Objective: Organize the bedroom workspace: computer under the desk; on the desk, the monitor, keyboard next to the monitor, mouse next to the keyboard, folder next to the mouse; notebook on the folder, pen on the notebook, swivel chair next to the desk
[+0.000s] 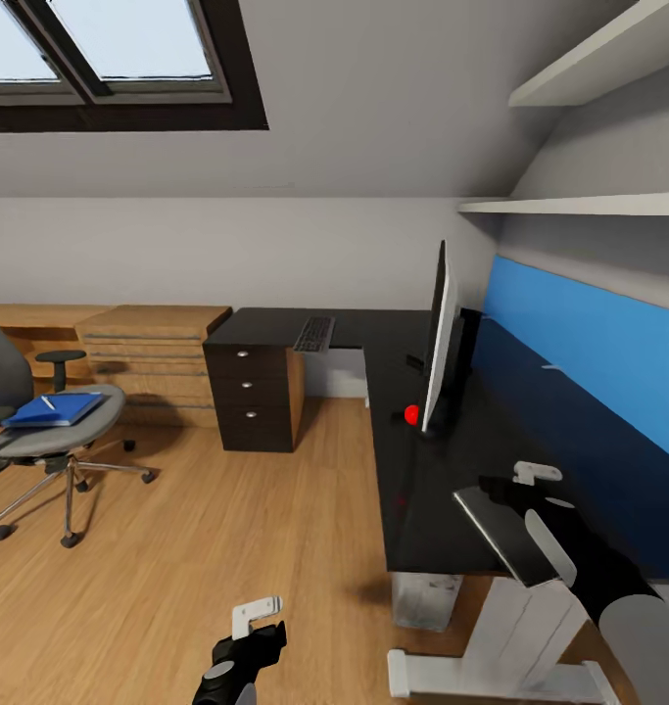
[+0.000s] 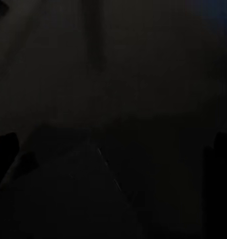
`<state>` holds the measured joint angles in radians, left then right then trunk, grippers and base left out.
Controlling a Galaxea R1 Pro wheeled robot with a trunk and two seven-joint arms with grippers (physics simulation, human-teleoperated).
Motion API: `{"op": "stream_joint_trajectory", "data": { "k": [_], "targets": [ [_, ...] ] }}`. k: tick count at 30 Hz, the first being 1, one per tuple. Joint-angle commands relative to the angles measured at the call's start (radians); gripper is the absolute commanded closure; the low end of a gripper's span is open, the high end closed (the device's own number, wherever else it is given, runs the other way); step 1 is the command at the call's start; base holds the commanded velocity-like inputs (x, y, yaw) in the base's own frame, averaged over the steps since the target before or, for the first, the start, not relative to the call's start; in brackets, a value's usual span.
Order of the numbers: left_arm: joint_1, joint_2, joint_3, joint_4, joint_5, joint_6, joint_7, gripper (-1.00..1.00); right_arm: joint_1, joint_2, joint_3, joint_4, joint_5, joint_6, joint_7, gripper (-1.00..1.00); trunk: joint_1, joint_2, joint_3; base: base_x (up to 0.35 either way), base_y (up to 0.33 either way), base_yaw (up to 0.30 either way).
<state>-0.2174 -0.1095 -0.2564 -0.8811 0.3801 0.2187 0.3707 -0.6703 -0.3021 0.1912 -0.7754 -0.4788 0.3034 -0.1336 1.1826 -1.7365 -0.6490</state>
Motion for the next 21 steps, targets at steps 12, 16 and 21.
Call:
{"op": "stream_joint_trajectory", "data": {
  "k": [12,16,21],
  "targets": [
    [0.0,0.001,-0.003,-0.002,0.008,0.004,0.008,-1.0,0.0,-0.002,0.005,0.007,-0.018,0.006,-0.013,-1.0,0.0,-0.001,-0.001,-0.137,-0.079,0.0],
    [0.0,0.001,-0.003,-0.002,0.008,0.004,0.008,-1.0,0.0,-0.001,0.006,0.007,-0.018,0.006,-0.014,-1.0,0.0,-0.001,-0.001,-0.015,-0.007,0.0],
    [0.0,0.001,-0.003,-0.001,0.008,0.004,0.008,-1.0,0.0,0.0,0.006,0.006,-0.018,0.006,-0.014,-1.0,0.0,-0.001,-0.001,-0.004,-0.002,0.0]
  ]
}}
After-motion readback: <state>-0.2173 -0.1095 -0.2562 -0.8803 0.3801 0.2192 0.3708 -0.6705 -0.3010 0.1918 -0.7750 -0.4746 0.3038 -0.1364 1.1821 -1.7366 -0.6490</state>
